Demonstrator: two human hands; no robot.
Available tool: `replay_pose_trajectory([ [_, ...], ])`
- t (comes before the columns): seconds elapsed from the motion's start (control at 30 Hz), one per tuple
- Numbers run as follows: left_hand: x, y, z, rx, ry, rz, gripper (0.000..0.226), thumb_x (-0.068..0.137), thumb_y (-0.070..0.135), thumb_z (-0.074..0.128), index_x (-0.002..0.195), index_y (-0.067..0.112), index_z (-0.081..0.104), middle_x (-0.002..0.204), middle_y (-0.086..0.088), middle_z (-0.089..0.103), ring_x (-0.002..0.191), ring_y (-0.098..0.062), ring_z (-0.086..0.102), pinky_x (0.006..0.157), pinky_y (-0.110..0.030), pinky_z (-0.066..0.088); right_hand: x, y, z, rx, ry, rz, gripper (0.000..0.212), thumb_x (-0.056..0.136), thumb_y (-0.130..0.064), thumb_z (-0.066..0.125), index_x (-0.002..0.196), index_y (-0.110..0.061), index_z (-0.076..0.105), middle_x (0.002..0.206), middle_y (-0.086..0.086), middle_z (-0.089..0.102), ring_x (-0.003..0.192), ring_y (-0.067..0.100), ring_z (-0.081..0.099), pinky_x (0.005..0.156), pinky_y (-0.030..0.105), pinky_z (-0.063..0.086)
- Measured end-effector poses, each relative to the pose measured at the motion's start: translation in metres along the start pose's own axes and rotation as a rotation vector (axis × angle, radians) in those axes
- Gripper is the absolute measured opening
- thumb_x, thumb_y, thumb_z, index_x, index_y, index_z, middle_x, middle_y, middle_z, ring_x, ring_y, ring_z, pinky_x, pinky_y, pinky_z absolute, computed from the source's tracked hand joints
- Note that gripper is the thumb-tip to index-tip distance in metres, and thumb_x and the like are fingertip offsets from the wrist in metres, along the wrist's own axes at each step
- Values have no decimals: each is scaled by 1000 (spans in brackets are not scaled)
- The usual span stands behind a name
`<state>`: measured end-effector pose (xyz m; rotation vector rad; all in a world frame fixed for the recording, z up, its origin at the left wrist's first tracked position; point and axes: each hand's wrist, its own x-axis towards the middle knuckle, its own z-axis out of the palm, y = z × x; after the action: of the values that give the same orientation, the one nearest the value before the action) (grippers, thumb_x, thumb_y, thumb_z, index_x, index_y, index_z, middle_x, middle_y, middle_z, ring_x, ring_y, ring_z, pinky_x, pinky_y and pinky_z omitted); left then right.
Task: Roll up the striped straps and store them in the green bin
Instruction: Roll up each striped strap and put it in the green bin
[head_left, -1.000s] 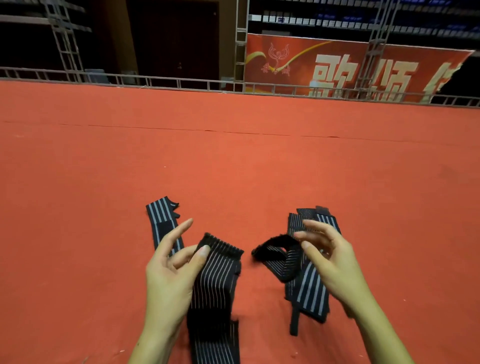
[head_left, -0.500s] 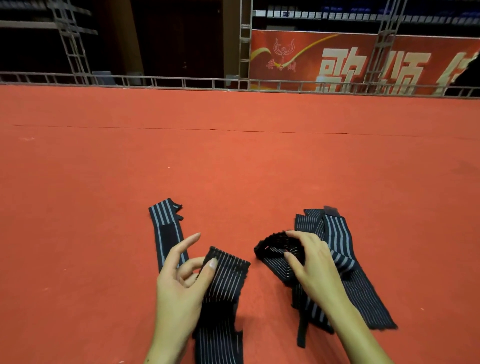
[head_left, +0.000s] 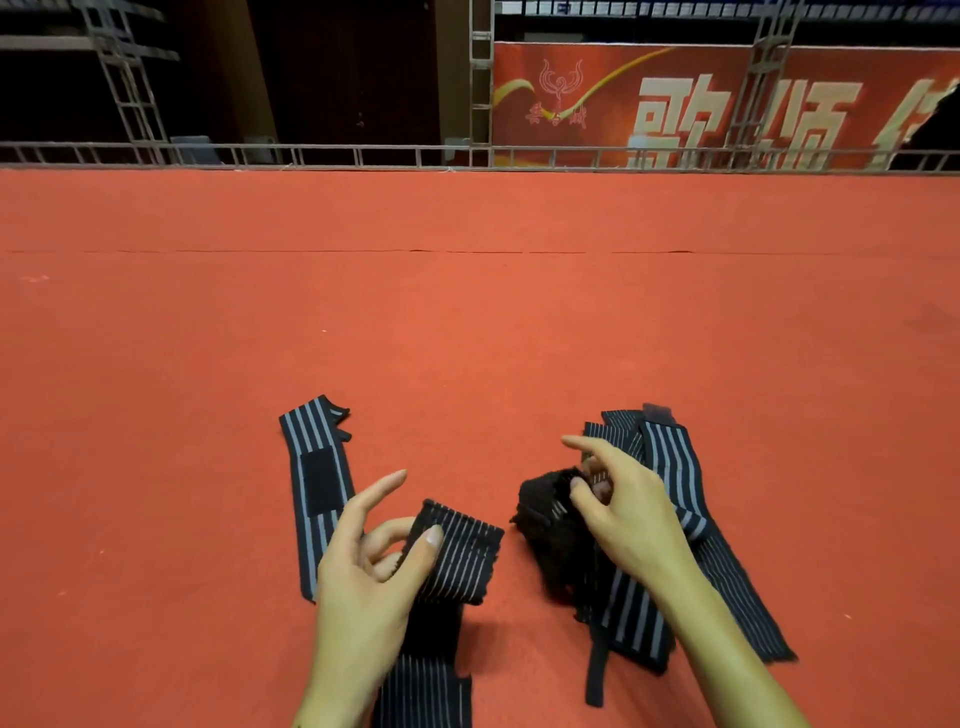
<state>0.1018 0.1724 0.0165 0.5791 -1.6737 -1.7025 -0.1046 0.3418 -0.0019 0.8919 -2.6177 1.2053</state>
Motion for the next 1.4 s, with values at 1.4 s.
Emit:
replay_pose_trajectory([
  [1.4,-91,82,-39,-131,-74,165,48,72,16,88,110,44,79,92,-12,81,79,-22,76,78,-31,63,-113,-139,-40,837,-15,55,13,97,-16,77,95,-28,74,85,7,77,76,20,71,71,37,57],
])
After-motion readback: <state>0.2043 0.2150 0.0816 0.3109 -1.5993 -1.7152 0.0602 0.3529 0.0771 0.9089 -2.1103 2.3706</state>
